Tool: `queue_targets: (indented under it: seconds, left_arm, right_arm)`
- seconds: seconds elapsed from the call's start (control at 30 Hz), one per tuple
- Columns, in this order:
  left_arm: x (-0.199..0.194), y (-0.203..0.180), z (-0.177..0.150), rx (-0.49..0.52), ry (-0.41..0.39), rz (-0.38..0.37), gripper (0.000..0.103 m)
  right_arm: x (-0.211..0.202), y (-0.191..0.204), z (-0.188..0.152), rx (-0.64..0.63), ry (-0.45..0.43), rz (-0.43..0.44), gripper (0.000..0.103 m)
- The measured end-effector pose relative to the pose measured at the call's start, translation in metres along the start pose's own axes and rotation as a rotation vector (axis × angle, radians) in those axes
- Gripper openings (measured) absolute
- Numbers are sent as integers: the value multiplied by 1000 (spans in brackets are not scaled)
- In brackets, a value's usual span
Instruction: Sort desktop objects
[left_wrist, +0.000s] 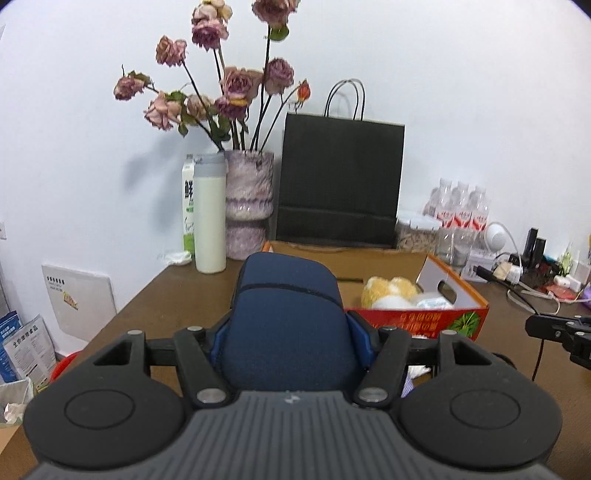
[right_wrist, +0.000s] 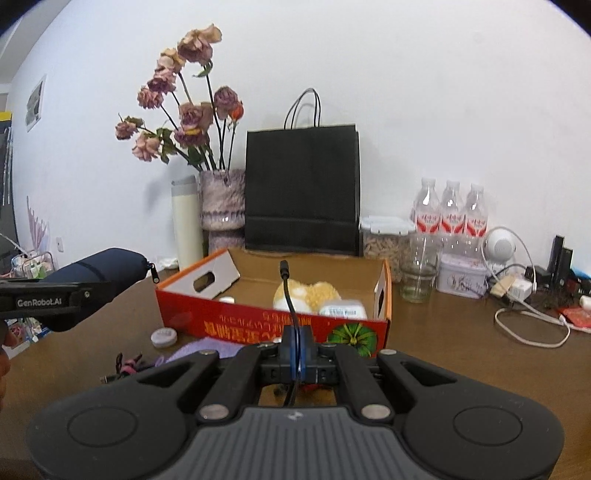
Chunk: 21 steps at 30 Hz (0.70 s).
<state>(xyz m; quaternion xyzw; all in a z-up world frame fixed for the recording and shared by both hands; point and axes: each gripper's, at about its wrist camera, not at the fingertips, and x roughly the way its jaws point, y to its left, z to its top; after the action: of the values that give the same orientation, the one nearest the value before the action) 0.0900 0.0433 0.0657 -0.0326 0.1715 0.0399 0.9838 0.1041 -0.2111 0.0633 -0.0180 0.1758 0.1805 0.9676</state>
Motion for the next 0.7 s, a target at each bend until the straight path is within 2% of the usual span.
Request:
queue_targets:
  seconds: [0.37,0.7]
  left_arm:
    - [2,-9,26,-3,-62,-49,63]
    - [18,-22,65,-5,-121,-104,63]
  right_arm:
    - [2,5,35,-33,-76,1,1]
    - [11,1,99,-74,-177,-12,1]
